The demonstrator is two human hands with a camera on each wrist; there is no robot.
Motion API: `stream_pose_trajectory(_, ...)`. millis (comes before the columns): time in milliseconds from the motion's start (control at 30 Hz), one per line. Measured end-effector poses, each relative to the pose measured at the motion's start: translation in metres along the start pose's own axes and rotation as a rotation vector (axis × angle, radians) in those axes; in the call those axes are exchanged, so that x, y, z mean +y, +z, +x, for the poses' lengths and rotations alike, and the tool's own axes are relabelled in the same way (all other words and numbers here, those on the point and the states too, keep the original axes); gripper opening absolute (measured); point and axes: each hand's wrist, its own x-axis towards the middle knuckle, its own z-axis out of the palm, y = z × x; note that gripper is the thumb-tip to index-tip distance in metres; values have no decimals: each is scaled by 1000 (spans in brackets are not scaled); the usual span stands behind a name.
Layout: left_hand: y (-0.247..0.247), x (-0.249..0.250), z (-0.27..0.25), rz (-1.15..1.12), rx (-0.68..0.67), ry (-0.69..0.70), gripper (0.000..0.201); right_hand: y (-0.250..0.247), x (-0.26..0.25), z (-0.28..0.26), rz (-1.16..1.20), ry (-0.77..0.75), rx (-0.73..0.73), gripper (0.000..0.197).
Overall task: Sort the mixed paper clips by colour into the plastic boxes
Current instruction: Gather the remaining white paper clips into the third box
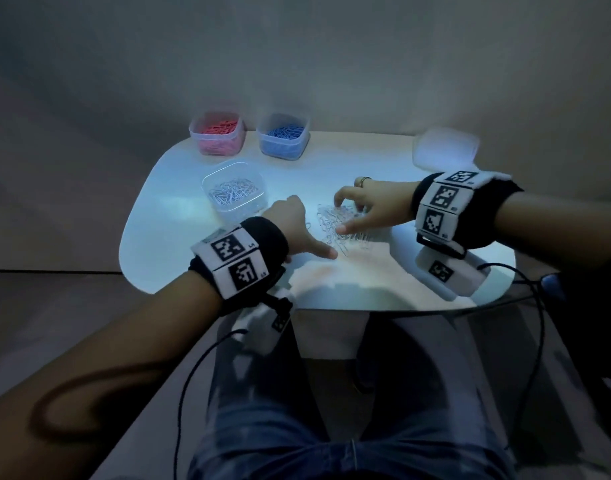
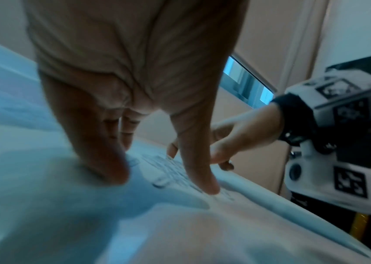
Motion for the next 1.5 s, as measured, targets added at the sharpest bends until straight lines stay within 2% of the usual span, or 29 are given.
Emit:
stream_pose_trajectory(133, 12, 7, 9, -13, 26, 76, 73, 0, 5, -15, 10, 50, -52, 93)
stream_pose_trajectory(233, 12, 8, 14, -71, 73, 77, 66, 10, -4, -14, -64, 85, -17, 100)
stream_pose_trajectory(400, 14, 11, 21, -150, 130, 110, 53, 22, -24, -8, -32, 78, 100, 83)
stream_pose_trajectory(500, 14, 14, 26, -188, 100, 116, 40, 21, -27, -6, 5, 75, 137, 76)
stream_pose_trajectory(567, 13, 13, 25, -292, 47, 94, 25, 19, -25, -5, 9, 62, 141, 70)
stream_pose_trajectory(633, 7, 9, 23, -421, 29, 86, 21, 20, -24, -4, 0, 48, 155, 63)
stream_pose_trajectory(700, -3, 4, 18, -495, 86, 107, 19, 23, -23, -2, -23, 57, 173, 57)
stream_pose_trajectory(767, -17, -2, 8, -414, 239, 165, 15, 27, -24, 0, -46, 73, 181, 52)
stream_pose_trajectory(900, -48, -21, -8, -231, 554, 244, 22, 28, -29, 1, -53, 107, 192, 34)
stream_pose_trajectory(967, -62, -35, -10, -192, 671, 224, 22, 28, -32, 2, -74, 129, 189, 27)
stream_pose_trajectory(1033, -69, -48, -7, -110, 721, 157, 27, 27, -37, 2, -111, 152, 180, 23)
stream_pose_trajectory(1100, -67, -60, -2, -30, 650, 60, 46, 28, -42, 2, -136, 174, 181, 27)
stream_pose_trajectory(1200, -56, -69, 0, 67, 464, -32, 87, 27, -47, 2, -158, 185, 202, 26)
stream_pose_trajectory(1267, -51, -71, 5, 67, 436, -54, 102, 25, -49, 3, -165, 209, 188, 24)
stream_pose_trajectory(1367, -50, -68, 14, 32, 496, -63, 100, 22, -50, 3, -126, 251, 176, 42)
stream_pose_trajectory(1500, -49, -65, 20, 10, 529, -36, 94, 14, -40, 0, 20, 260, 132, 37)
